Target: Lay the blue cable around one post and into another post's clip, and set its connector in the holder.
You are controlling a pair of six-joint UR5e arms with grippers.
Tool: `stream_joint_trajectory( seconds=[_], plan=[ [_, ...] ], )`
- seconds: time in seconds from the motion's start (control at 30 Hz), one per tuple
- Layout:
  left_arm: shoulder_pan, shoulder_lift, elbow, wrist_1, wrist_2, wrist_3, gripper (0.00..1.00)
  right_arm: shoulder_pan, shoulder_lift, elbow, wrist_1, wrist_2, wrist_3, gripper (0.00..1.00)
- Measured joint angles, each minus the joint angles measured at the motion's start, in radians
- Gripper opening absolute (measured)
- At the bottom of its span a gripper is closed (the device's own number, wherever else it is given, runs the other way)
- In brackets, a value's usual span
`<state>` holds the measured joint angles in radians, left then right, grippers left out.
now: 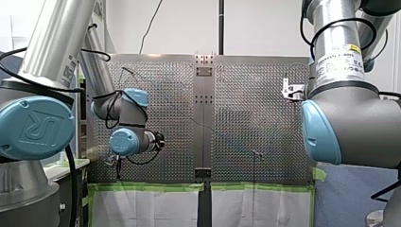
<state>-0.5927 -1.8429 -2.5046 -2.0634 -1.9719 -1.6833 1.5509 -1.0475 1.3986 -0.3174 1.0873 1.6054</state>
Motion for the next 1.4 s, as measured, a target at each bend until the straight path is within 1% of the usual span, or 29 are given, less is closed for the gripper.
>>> stream_joint_trajectory(
  seconds=[0.17, 0.37, 0.47, 0.5, 0.6, 0.7, 0.8, 0.9, 1.17, 1.3, 1.4],
  plan=[
    [0.002, 0.000, 0.000, 0.000, 0.000, 0.001, 0.98, 0.004, 0.000, 0.000, 0.011, 0.000, -0.010, 0.99],
    [0.004, 0.000, 0.000, -0.001, 0.000, 0.009, 0.98, 0.012, 0.000, 0.000, 0.039, 0.002, -0.035, 0.99],
    [0.005, 0.000, 0.000, -0.002, 0.000, 0.011, 0.98, 0.015, 0.000, 0.002, 0.061, 0.004, -0.055, 0.99],
    [0.005, 0.000, 0.000, -0.002, 0.000, 0.011, 0.98, 0.016, 0.000, 0.002, 0.071, 0.006, -0.064, 0.99],
    [0.007, 0.000, 0.000, -0.003, 0.000, 0.015, 0.98, 0.019, 0.000, 0.003, 0.096, 0.017, -0.087, 0.99],
    [0.008, 0.000, 0.000, -0.003, 0.000, 0.018, 0.98, 0.023, 0.000, 0.003, 0.121, 0.035, -0.105, 0.99],
    [0.009, 0.000, 0.000, -0.003, 0.000, 0.019, 0.98, 0.028, 0.000, 0.003, 0.141, 0.046, -0.121, 0.99],
    [0.010, 0.000, 0.000, -0.003, 0.000, 0.021, 0.98, 0.032, -0.001, 0.003, 0.150, 0.050, -0.128, 0.99],
    [0.013, 0.000, 0.000, -0.003, 0.000, 0.026, 0.98, 0.043, -0.003, 0.002, 0.162, 0.052, -0.142, 0.99],
    [0.014, 0.000, 0.000, -0.003, 0.000, 0.026, 0.98, 0.048, -0.005, 0.002, 0.181, 0.057, -0.159, 0.99],
    [0.014, 0.000, 0.000, -0.003, 0.000, 0.027, 0.98, 0.053, -0.007, 0.002, 0.195, 0.065, -0.169, 0.99]
  ],
)
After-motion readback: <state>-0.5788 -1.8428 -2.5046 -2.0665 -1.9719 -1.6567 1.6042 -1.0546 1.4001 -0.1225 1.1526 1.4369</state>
